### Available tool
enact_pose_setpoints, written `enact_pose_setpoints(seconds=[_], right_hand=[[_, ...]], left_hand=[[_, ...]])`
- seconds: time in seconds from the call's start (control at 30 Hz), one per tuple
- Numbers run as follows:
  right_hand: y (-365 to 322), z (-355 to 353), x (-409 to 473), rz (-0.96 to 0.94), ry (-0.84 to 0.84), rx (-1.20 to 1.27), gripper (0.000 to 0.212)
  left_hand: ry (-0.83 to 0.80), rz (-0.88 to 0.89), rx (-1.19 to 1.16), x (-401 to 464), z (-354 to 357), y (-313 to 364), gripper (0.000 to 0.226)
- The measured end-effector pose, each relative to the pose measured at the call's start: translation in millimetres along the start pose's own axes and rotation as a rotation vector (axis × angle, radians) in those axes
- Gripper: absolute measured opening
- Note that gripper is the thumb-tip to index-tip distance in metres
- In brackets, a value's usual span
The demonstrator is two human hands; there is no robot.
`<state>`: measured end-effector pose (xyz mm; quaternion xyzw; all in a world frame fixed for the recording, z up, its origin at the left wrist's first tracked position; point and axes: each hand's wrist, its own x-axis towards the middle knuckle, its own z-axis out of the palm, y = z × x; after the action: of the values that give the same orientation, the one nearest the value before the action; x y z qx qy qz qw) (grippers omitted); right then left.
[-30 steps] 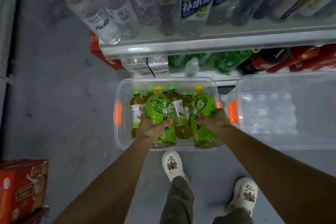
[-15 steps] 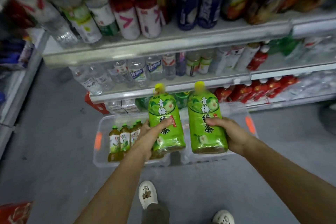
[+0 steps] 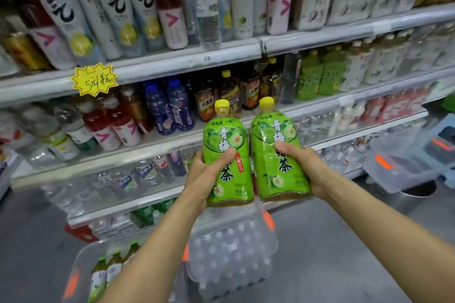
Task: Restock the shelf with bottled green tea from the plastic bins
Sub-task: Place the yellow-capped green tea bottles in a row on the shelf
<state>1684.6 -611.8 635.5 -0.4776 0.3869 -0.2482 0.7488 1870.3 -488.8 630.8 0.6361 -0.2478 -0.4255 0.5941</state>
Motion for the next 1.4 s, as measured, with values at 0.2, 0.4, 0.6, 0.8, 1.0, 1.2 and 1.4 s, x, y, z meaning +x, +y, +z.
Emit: enact_pose_setpoints(seconds=[0.2,0.4,0.6,0.8,1.0,1.2,1.4], right_hand=[[-66.6,-53.2,-7.6,-0.178,0.087,0.013,0.081],[-134.4,-100.3,3.7,-0.354,0.138,-0.037,0.075],[-207.1,-157.0,33.6,-0.472,0.105,-0.116,0.07],[-286.4,-215.2,73.7,-0.569,0.088,-0.189,0.076],[-347.7,-255.6,108.7,-0.657,0.084,-0.158,0.072],[-410.2,-282.3,142.5,-0.735,0.031,-0.125,0.079],[-494.0,-309.6,173.3,-0.813,-0.035,-0.184,0.09]], left_hand=[[-0.001,0.117,0.025,15.8,67.3,56.6,0.109],[-0.038,0.238,0.035,46.8,135.4,104.7,0.094],[-0.046,0.312,-0.004,99.7,198.8,140.4,0.085],[0.003,0.388,-0.017,155.3,261.1,180.8,0.103],[-0.007,0.438,-0.047,186.8,316.1,223.6,0.096],[0.012,0.494,-0.071,208.3,357.1,266.1,0.089],[0.108,0.578,-0.07,226.6,401.5,300.6,0.093]])
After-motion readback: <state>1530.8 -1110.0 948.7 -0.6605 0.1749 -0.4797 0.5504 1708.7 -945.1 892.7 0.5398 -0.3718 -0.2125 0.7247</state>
